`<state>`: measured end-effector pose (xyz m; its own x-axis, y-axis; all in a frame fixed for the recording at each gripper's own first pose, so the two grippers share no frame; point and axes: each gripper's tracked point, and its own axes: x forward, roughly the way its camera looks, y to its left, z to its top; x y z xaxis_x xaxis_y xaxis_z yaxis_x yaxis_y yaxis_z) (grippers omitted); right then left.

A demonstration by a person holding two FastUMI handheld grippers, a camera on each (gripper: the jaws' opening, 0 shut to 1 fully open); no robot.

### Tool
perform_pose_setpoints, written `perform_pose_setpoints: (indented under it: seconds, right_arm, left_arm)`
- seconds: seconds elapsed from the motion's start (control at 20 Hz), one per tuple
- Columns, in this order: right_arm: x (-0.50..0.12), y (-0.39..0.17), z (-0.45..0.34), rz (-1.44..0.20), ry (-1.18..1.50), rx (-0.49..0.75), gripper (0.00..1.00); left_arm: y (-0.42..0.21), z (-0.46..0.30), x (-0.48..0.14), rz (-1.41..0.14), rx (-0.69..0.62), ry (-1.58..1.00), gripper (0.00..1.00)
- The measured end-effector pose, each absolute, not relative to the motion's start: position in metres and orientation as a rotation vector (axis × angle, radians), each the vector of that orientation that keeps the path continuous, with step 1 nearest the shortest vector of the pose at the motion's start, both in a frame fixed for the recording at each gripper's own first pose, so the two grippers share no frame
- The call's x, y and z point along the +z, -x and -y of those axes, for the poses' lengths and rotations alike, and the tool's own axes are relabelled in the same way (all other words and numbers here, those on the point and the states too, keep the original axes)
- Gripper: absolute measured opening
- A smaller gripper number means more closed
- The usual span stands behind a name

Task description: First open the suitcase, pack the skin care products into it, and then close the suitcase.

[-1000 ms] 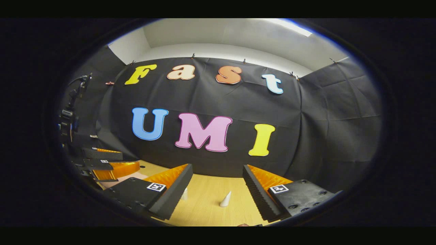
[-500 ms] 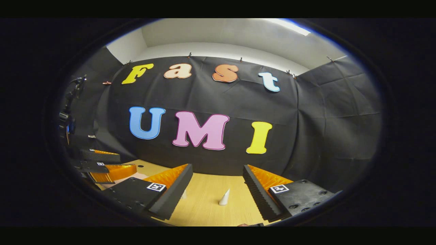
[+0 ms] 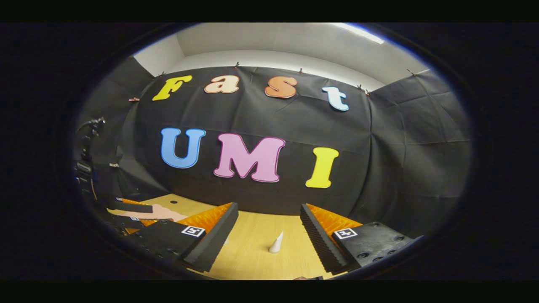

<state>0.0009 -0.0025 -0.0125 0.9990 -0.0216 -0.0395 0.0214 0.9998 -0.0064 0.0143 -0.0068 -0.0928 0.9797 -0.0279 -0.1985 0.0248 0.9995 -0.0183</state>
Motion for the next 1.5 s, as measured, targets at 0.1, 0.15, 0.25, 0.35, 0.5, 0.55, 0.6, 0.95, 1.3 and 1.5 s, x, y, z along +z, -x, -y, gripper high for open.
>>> perform_pose_setpoints:
  seconds: [0.1,0.15,0.25,0.35,0.5,0.55,0.6,0.95,1.3,1.5]
  right_arm:
    - [-0.017,-0.008,0.013,-0.039,0.007,-0.006,0.95]
    - [-0.018,-0.011,0.017,-0.035,0.007,0.006,0.95]
    - [-0.023,-0.023,0.024,-0.042,0.007,0.027,0.95]
    - [-0.030,-0.034,0.034,-0.044,-0.012,0.045,0.95]
    - [-0.048,-0.059,0.056,-0.061,-0.018,0.064,0.95]
    - [-0.055,-0.067,0.064,-0.061,-0.022,0.067,0.95]
    - [-0.061,-0.076,0.071,-0.063,-0.035,0.076,0.95]
    - [-0.124,-0.116,0.120,-0.150,-0.094,0.135,0.95]
    - [-0.142,-0.127,0.140,-0.200,-0.162,0.118,0.96]
    - [-0.136,-0.119,0.146,-0.192,-0.129,0.087,0.96]
  left_arm:
    - [-0.025,0.005,-0.116,-0.269,-0.005,0.053,0.99]
    - [-0.031,0.004,-0.129,-0.306,0.015,0.078,0.99]
    - [-0.044,0.003,-0.146,-0.370,0.057,0.140,0.98]
    - [-0.055,0.000,-0.168,-0.434,0.105,0.168,0.97]
    - [-0.073,-0.009,-0.200,-0.516,0.190,0.142,0.96]
    - [-0.080,-0.012,-0.209,-0.540,0.207,0.143,0.97]
    - [-0.086,-0.014,-0.217,-0.566,0.225,0.151,0.97]
    - [-0.127,-0.037,-0.265,-0.673,0.348,0.215,0.96]
    - [-0.141,-0.032,-0.318,-0.823,0.345,0.198,0.92]
    - [-0.142,-0.037,-0.300,-0.758,0.316,0.238,0.47]
